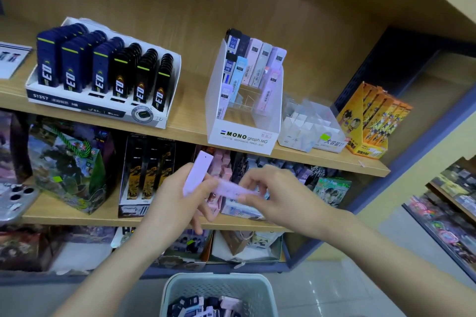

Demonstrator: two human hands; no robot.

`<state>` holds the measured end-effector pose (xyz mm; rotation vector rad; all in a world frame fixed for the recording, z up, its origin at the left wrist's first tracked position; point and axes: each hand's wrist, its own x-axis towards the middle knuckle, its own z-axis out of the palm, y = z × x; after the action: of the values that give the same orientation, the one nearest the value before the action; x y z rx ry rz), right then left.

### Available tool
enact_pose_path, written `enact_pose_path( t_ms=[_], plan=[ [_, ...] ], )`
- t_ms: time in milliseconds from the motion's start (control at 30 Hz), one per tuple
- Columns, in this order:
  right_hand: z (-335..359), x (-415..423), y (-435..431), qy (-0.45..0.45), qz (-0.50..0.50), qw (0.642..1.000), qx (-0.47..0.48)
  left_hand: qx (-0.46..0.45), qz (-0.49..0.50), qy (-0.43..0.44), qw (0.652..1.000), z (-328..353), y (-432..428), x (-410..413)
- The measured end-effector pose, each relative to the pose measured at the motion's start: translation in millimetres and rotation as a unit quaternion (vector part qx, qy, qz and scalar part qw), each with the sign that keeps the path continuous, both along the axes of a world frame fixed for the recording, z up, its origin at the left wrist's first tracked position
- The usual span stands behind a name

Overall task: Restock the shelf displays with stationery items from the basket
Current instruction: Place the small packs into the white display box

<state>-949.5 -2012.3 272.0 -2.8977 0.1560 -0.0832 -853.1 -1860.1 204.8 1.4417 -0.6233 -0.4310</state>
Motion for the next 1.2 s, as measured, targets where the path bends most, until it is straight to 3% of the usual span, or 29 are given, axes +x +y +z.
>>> enact_pose_path(
  t_ms=[100, 233, 400, 667, 767, 900, 1200],
  plan=[
    [17.6, -1.4, -8.6, -0.069, -0.064, 0.990, 0.105, 0.005, 0.056, -0.017, 0.998, -1.9, 0.7, 6.2],
    [48.4, 5.7, -13.2, -0.182, -0.103, 0.947, 0.245, -0.013, 0.061, 0.024, 0.998, -6.8, -2.7, 8.7],
    [73.5, 33.3, -24.3, -0.274, -0.101, 0.910, 0.296, -0.008, 0.057, 0.019, 0.998, -13.1, -3.5, 11.5],
    [86.8, 78.0, -56.3, -0.397, -0.134, 0.902, 0.101, -0.028, 0.060, -0.010, 0.998, -10.1, -0.8, 12.2],
    [88.9, 88.5, -70.0, -0.369, -0.135, 0.919, 0.028, -0.028, 0.062, -0.019, 0.997, -9.2, -0.8, 12.5],
    [89.7, 99.3, -84.1, -0.255, -0.138, 0.952, -0.099, -0.039, 0.054, -0.018, 0.998, -7.8, -0.7, 13.4],
    [78.6, 101.1, -81.5, -0.264, -0.169, 0.933, -0.179, -0.028, 0.020, 0.028, 0.999, 2.1, 4.5, 9.0]
  ],
)
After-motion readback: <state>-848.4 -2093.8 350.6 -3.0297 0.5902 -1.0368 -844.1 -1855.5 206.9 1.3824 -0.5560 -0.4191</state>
